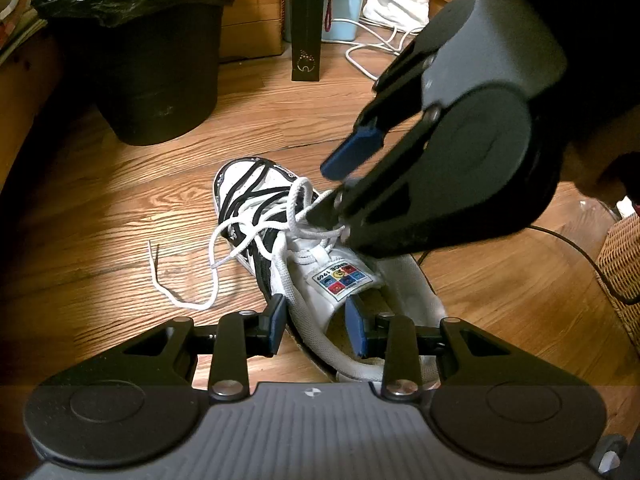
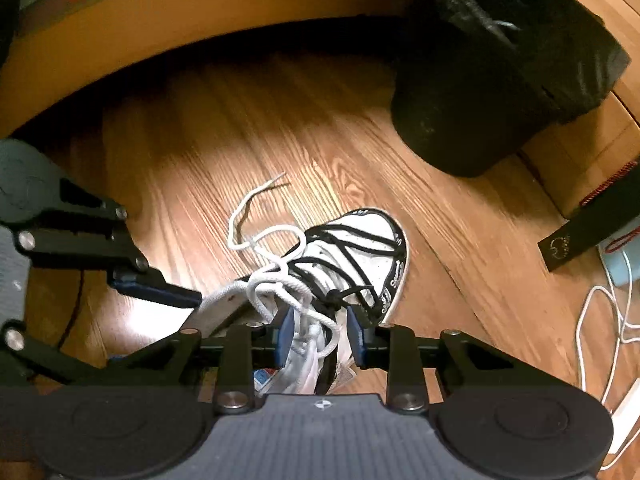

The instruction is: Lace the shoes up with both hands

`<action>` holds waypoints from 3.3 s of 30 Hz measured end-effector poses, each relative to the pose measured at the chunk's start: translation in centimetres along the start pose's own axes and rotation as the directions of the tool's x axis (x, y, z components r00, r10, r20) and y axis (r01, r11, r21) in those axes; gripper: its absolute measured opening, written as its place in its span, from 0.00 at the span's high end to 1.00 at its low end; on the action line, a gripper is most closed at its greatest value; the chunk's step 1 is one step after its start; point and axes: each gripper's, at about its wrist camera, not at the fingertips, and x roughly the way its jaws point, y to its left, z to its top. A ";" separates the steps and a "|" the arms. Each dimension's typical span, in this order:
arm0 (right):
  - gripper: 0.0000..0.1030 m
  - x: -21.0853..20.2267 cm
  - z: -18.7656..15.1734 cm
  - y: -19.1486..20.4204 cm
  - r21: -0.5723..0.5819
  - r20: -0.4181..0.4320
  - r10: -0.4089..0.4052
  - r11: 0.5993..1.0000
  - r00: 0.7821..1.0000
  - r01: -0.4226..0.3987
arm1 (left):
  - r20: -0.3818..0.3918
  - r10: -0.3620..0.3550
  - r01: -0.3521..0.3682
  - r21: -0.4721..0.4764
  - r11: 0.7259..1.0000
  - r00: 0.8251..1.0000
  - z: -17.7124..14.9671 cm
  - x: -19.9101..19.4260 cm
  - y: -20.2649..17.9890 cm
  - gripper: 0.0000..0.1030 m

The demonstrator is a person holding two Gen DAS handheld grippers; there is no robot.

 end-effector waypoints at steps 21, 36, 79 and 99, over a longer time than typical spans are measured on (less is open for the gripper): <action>0.96 -0.6 -1.7 -2.9 0.218 -0.028 -0.232 0.948 0.972 0.232 | 0.001 0.000 0.000 0.000 1.000 1.000 -0.1 -0.1 0.0 0.64; 0.96 -4.0 -1.6 -5.8 0.435 0.086 -0.244 0.881 0.966 0.184 | 0.000 0.001 -0.001 0.000 1.000 1.000 -0.2 -0.1 0.1 0.64; 0.96 -9.6 -4.5 -11.7 0.668 0.215 -0.468 0.711 0.857 0.220 | -0.022 0.012 -0.013 -0.060 0.998 1.000 -0.5 0.6 1.4 0.64; 0.95 -8.6 -7.0 -11.8 0.733 0.222 -0.348 0.675 0.911 0.080 | 0.256 -0.202 0.325 -0.803 0.501 0.945 -2.5 4.3 13.4 0.64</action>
